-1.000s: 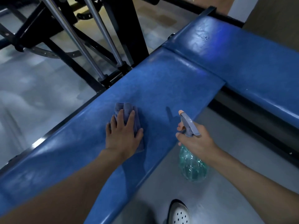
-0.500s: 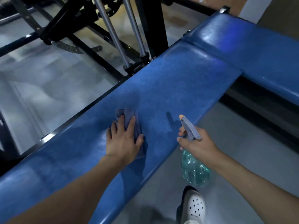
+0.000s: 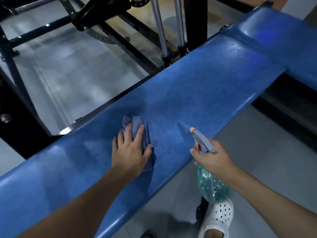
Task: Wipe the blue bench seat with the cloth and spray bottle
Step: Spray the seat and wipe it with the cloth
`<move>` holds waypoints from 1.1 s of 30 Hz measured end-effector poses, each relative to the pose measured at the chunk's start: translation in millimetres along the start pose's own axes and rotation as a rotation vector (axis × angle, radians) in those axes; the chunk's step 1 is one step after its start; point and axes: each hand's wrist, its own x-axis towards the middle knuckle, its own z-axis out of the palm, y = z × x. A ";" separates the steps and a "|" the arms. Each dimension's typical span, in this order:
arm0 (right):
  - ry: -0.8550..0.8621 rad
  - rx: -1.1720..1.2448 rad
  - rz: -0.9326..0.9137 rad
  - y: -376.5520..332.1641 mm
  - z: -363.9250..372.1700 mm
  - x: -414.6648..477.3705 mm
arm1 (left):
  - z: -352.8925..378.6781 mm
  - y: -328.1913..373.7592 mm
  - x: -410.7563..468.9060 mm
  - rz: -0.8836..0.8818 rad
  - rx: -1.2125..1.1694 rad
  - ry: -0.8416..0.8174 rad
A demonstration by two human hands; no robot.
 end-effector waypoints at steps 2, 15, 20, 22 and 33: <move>0.025 -0.042 -0.005 -1.1 12.2 -6.8 | 1.2 -14.5 -11.9 -0.010 -0.006 0.013; -0.077 -0.243 -0.100 -7.1 81.0 -53.6 | 5.3 -94.2 -89.0 -0.154 0.001 -0.047; -0.206 -0.231 -0.122 -8.7 102.9 -70.3 | 6.8 -120.7 -122.2 -0.243 -0.015 -0.016; -0.248 -0.221 -0.105 -8.4 114.1 -74.1 | 7.6 -132.4 -135.4 -0.280 -0.034 -0.014; -0.406 -0.332 -0.151 -25.7 188.0 -100.1 | 7.7 -192.4 -211.8 -0.478 -0.082 -0.030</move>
